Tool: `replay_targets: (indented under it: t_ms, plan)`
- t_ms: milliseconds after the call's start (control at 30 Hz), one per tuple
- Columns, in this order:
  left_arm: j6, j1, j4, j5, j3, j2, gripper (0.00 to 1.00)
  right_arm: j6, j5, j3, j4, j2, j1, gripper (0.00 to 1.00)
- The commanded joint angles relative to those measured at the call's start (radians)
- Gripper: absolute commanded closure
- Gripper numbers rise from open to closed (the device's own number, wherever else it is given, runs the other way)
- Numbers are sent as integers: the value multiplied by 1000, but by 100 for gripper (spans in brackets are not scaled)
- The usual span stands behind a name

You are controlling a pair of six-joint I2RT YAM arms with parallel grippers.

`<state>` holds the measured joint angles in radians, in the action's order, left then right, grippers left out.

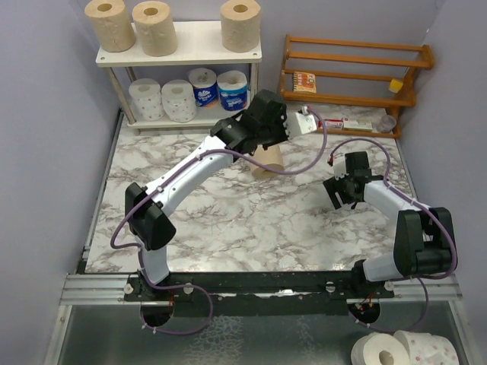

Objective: Place and organize the paper towels onto the shelf

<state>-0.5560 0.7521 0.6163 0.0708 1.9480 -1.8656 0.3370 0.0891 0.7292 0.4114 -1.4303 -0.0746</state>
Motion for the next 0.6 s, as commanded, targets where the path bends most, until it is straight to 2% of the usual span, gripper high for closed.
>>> replay_targets:
  t_ms: [0,100,167,233,267,300,333,367,400,567]
  plan:
    - [-263,66,127,-276,-117,36,100,8,25,-16,37,-1,-3,23]
    - [-166,58,106,-272,-154,11,99,7,27,-17,35,7,-4,23]
    - [-88,25,75,-256,-148,-22,75,10,22,-18,35,18,-5,23]
    - [8,-37,88,-123,-89,-64,54,10,21,-20,34,21,-5,23]
    - [57,-72,104,-24,-51,-86,39,9,20,-20,34,22,-5,23]
    - [97,-113,121,95,-6,-108,10,10,20,-22,33,22,-5,23]
    - [128,-148,149,203,47,-139,2,10,21,-21,33,22,-5,23]
    - [142,-173,208,336,110,-181,1,10,23,-22,34,20,-5,23]
    - [145,-190,240,408,190,-224,1,10,24,-23,34,19,-5,23]
    - [95,-243,459,650,554,-428,1,11,36,-29,34,-8,-5,23]
